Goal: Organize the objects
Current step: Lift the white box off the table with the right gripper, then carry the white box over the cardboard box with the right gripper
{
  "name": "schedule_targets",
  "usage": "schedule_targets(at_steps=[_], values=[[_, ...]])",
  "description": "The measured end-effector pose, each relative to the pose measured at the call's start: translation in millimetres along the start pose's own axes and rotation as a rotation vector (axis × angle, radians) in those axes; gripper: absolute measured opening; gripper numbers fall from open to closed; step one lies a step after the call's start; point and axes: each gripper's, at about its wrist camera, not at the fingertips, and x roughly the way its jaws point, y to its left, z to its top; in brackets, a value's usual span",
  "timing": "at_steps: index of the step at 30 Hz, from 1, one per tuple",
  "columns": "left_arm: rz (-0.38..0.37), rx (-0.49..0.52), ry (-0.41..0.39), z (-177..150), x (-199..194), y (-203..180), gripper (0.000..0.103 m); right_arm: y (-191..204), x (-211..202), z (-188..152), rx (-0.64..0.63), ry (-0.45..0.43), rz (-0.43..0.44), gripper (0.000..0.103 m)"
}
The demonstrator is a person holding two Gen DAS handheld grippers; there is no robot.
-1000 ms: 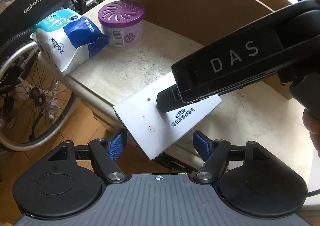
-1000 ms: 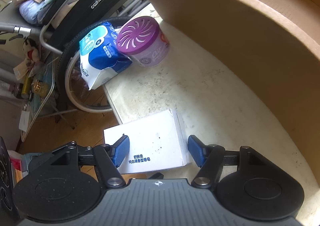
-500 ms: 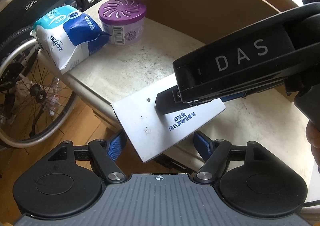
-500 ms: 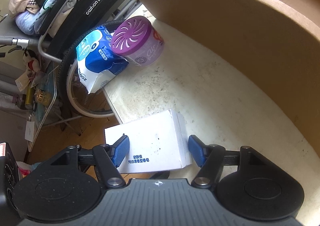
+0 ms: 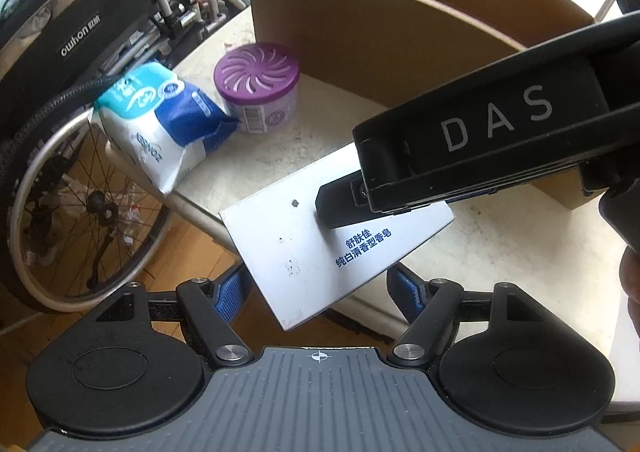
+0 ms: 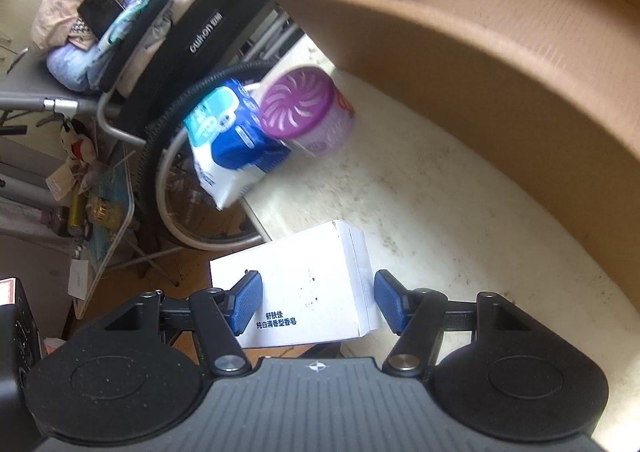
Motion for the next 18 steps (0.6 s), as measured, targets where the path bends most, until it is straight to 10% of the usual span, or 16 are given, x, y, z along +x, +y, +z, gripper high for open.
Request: schedule_targets(at_steps=[18], values=[[0.038, 0.239, -0.187, 89.5, -122.5, -56.8, 0.073, 20.0, -163.7, 47.0, 0.14, -0.294, 0.058, 0.065]])
